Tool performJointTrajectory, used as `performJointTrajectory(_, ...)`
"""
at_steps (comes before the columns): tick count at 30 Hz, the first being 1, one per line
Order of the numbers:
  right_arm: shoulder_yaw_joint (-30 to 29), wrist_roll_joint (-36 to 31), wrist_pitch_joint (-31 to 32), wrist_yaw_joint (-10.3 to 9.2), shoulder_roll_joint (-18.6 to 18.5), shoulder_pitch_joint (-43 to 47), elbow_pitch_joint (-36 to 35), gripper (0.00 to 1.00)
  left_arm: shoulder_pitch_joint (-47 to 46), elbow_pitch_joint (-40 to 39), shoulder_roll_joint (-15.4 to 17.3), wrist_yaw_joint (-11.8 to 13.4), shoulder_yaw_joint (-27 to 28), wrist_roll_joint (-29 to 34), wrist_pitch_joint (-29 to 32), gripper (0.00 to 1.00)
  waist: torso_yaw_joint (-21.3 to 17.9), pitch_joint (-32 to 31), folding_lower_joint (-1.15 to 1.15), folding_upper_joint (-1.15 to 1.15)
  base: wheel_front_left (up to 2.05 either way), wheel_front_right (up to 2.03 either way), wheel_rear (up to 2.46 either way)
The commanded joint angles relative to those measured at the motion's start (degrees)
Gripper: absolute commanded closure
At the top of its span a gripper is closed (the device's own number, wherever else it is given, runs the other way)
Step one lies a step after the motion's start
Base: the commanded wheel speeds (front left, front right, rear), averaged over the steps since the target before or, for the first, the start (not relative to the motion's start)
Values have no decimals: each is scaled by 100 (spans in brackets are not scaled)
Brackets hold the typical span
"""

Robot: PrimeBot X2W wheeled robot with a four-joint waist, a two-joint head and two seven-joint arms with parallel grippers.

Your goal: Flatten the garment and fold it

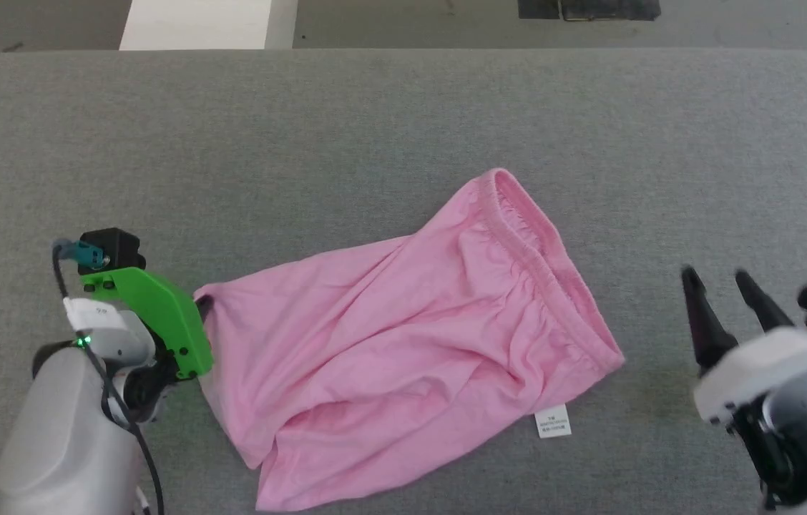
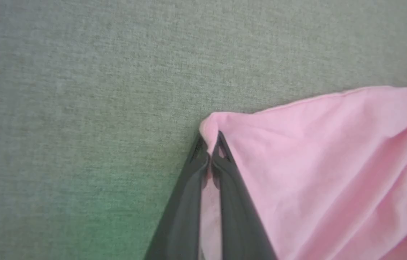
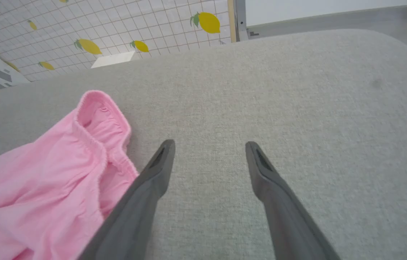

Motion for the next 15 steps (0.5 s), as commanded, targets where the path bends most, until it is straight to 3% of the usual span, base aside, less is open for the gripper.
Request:
performJointTrajectory(1,137,-87,87,-8,3,-227,-135,0,183,-63,-171,46,85,-144,-197,100,80,-23,0,43,0,0,0)
performJointTrajectory(8,1296,-399,1044,-8,3,-1219,-138,0,658,-1108,-469,186,593,-503,-1049,100,287,51,0,43,0,0,0)
performJointTrajectory(15,1959,-1011,1571,-8,3,-2614,1165,0,942,-1799,-658,245,530,-561,-1157,100,545,331,0,43,0,0,0)
